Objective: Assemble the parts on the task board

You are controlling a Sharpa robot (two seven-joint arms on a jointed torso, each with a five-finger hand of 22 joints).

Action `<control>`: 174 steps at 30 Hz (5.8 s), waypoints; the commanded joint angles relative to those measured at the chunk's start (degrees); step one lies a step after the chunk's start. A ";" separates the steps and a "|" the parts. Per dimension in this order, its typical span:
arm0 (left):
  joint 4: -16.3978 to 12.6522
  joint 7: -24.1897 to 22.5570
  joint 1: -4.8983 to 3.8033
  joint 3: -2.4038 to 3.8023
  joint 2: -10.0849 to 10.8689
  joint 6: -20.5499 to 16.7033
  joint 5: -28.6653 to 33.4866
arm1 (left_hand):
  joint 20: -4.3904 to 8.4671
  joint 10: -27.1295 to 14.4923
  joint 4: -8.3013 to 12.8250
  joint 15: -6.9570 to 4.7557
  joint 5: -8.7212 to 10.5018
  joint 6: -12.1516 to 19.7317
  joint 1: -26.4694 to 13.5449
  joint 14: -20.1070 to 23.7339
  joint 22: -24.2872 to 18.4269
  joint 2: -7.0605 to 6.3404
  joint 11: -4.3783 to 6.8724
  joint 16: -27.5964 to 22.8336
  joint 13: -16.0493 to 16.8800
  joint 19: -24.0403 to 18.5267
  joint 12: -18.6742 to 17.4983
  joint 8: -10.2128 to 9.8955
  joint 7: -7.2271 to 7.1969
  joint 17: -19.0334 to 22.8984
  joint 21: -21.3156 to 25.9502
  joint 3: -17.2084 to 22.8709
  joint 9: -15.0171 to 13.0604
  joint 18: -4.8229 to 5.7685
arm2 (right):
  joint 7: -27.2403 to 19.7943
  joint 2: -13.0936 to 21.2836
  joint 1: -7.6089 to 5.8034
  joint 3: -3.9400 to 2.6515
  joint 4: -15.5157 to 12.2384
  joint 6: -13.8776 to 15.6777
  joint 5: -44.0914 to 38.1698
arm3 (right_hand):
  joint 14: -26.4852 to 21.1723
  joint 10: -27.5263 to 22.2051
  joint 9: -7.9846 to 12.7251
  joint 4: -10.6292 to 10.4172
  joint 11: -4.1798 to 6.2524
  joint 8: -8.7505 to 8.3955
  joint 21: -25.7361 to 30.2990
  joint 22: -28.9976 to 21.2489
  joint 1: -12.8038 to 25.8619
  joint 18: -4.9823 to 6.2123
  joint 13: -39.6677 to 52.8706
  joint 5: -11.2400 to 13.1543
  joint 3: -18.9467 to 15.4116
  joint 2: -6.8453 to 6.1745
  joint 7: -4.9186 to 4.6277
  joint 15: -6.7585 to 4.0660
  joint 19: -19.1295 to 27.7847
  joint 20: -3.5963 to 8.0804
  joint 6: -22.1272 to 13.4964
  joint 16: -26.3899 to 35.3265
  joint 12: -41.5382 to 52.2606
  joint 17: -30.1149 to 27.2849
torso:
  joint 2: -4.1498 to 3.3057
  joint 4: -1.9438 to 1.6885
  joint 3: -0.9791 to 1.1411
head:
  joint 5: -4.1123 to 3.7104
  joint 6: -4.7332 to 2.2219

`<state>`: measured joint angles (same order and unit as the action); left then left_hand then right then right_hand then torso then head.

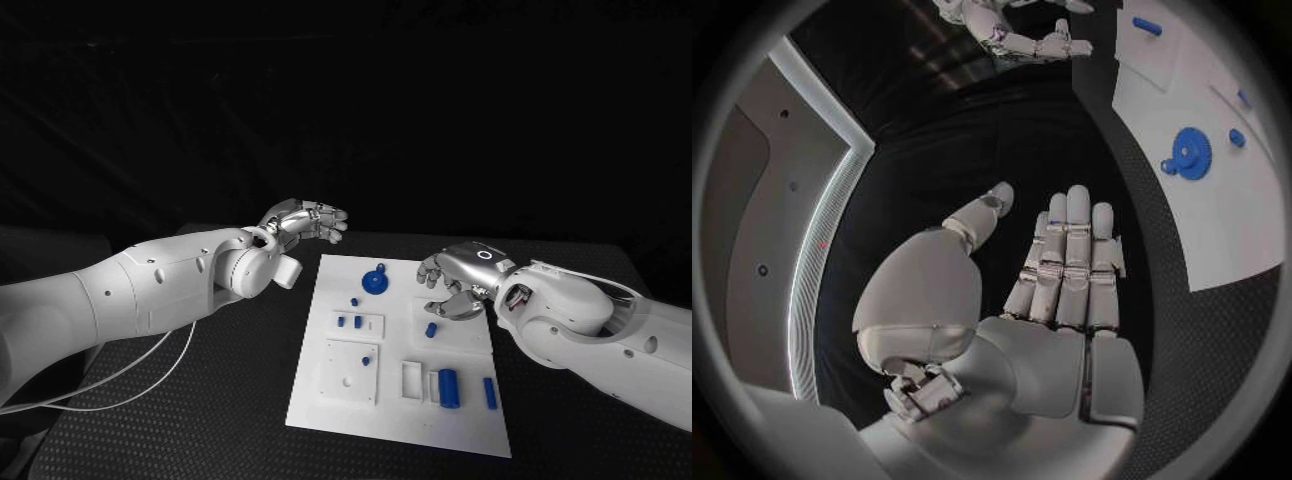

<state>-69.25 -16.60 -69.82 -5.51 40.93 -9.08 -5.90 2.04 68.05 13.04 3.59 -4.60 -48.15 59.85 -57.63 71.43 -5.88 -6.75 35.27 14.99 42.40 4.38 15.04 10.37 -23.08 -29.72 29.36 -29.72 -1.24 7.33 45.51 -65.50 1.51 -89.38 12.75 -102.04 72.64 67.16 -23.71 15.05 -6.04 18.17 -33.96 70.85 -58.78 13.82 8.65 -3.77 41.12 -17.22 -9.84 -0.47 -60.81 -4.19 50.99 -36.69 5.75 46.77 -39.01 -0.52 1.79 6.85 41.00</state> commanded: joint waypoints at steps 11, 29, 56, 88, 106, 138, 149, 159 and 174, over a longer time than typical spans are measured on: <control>0.03 -0.83 -0.04 0.03 -0.10 0.82 0.08 | -0.15 -0.31 -0.37 0.23 -0.23 0.43 -0.52 -0.27 0.09 0.16 -0.05 -0.35 -0.09 0.20 -0.11 -0.21 0.06 -0.17 0.30 0.01 0.03 -0.49 | 0.40 -0.97 0.47 2.98 2.69 -9.94 1.09 | -2.63 -4.74 0.76 0.63 -1.17 -1.46 0.51 0.45 1.77 1.18 -1.94 0.34 -3.61 0.16 0.02 1.24 2.47 -0.88 -2.87 -0.37 -1.91 -0.05 | -0.04 -0.07 -0.01 | -0.12 -0.02; -0.05 -0.76 -0.04 0.03 0.09 0.87 0.06 | -0.16 -0.28 -0.44 0.24 -0.22 0.41 -0.58 -0.30 0.14 0.19 -0.04 -0.44 -0.09 0.23 -0.08 -0.17 0.05 -0.29 0.33 0.00 0.01 -0.48 | 0.13 -2.91 1.76 4.07 4.53 -7.60 -1.43 | -2.02 -1.45 -0.15 -3.09 -0.40 0.85 0.10 0.81 -3.69 1.18 -2.34 1.00 3.34 1.40 1.13 0.53 1.11 -0.38 -0.07 -1.91 0.08 -0.08 | -0.03 -0.08 -0.10 | -0.16 0.32; -0.11 -0.58 -0.04 0.03 0.10 1.01 0.06 | -0.17 -0.31 -0.73 0.25 -0.28 0.44 -0.80 -0.34 0.25 0.39 -0.05 -0.68 -0.13 0.26 -0.06 -0.12 0.05 -0.58 0.44 0.00 0.00 -0.48 | 1.14 -3.68 2.59 4.34 5.39 -4.07 -6.61 | 0.10 6.38 -1.67 -1.30 2.24 4.46 -1.87 2.18 -6.07 1.18 -0.70 0.99 8.38 9.38 3.11 -1.99 -1.64 0.99 6.53 -4.29 3.69 0.62 | -0.04 -0.03 -0.07 | -0.01 0.87; 0.26 -0.67 -0.03 0.03 -0.80 1.10 0.06 | -0.17 -0.33 -0.88 0.26 -0.30 0.49 -0.88 -0.36 0.33 0.49 -0.05 -0.88 -0.17 0.25 -0.05 -0.10 0.05 -0.82 0.55 0.01 -0.01 -0.49 | -0.27 -8.82 2.59 2.84 -4.65 -0.27 -6.20 | 1.28 7.88 -2.41 -1.28 2.92 5.04 -3.01 2.78 -5.94 1.18 0.11 0.99 9.68 8.80 3.70 -2.68 -3.28 1.93 7.82 -5.33 4.18 1.27 | -0.01 -0.12 -0.18 | 0.77 1.14; 0.23 -0.62 -0.04 0.04 -1.52 1.20 0.06 | -0.18 -0.34 -0.91 0.26 -0.29 0.51 -0.89 -0.36 0.38 0.51 -0.05 -0.99 -0.18 0.25 -0.04 -0.08 0.05 -0.94 0.61 0.01 -0.01 -0.49 | -0.75 -15.60 7.62 6.00 0.64 -0.15 -10.09 | 1.31 7.86 -2.46 -1.23 2.93 4.99 -3.05 2.81 -6.04 1.18 0.15 0.99 9.87 8.86 3.70 -2.69 -3.34 2.01 7.76 -5.35 4.12 1.30 | -0.02 -0.08 -0.11 | 2.16 1.91; 0.17 -0.39 -0.04 0.04 -1.30 1.50 0.06 | -0.20 -0.38 -1.03 0.29 -0.27 0.58 -1.00 -0.36 0.46 0.53 -0.07 -1.19 -0.22 0.23 -0.04 -0.08 0.07 -1.16 0.72 -0.02 -0.01 -0.48 | 1.47 -16.18 8.98 6.45 2.25 0.80 -13.42 | 1.47 8.01 -2.62 -1.08 2.99 5.03 -3.23 2.95 -6.21 1.18 0.29 0.99 10.34 8.61 3.77 -2.75 -3.50 2.13 7.91 -5.44 4.09 1.37 | 0.01 -0.02 -0.13 | 2.80 2.53; 0.14 -0.31 -0.04 0.04 -1.31 1.55 0.06 | -0.21 -0.40 -1.08 0.30 -0.26 0.61 -1.04 -0.35 0.48 0.54 -0.08 -1.27 -0.23 0.22 -0.04 -0.07 0.08 -1.24 0.77 -0.03 -0.01 -0.48 | 1.05 -16.43 8.97 6.45 2.51 -1.85 -13.42 | 1.49 8.04 -2.66 -1.07 3.00 5.03 -3.26 2.98 -6.20 1.18 0.33 0.99 10.41 8.54 3.78 -2.76 -3.54 2.15 7.94 -5.45 4.08 1.39 | 0.00 0.01 -0.14 | 2.91 2.67; 0.15 -0.29 -0.04 0.04 -1.56 1.68 0.06 | -0.21 -0.42 -1.11 0.30 -0.26 0.63 -1.06 -0.35 0.50 0.53 -0.08 -1.33 -0.24 0.22 -0.04 -0.07 0.09 -1.30 0.80 -0.03 -0.01 -0.48 | 0.69 -17.95 8.97 7.11 2.85 -2.44 -13.14 | 1.48 8.02 -2.67 -1.10 2.99 5.00 -3.27 3.00 -6.12 1.18 0.34 0.99 10.43 8.51 3.77 -2.75 -3.52 2.14 7.92 -5.45 4.05 1.40 | 0.00 -0.06 -0.12 | 2.85 2.79; 0.45 -0.20 -0.02 0.03 -1.90 1.92 0.06 | -0.23 -0.46 -1.18 0.32 -0.25 0.69 -1.12 -0.33 0.54 0.55 -0.10 -1.44 -0.26 0.20 -0.05 -0.08 0.10 -1.42 0.87 -0.04 0.00 -0.47 | 0.72 -18.28 8.98 8.16 3.30 -3.41 -12.63 | 1.38 7.91 -2.70 -1.06 2.94 4.91 -3.24 3.04 -5.90 1.18 0.36 0.99 10.52 8.47 3.73 -2.71 -3.40 2.11 7.82 -5.42 3.94 1.42 | -0.05 0.03 -0.17 | 2.74 2.87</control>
<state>-68.78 -16.46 -69.82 -5.51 39.18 -8.15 -5.93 2.04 68.05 12.14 3.79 -4.60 -47.79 59.41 -57.83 71.91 -5.43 -6.75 34.16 14.81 42.40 4.39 15.03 10.41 -24.45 -29.05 29.41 -29.76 -1.25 8.62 27.27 -56.98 9.21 -86.17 11.80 -114.70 74.02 74.62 -26.30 14.08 -3.18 22.96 -36.98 73.83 -64.37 13.19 9.07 -2.66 51.32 -8.67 -6.02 -2.82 -63.98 -2.26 58.62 -42.06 9.67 48.14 -39.01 -0.54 1.63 9.64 43.91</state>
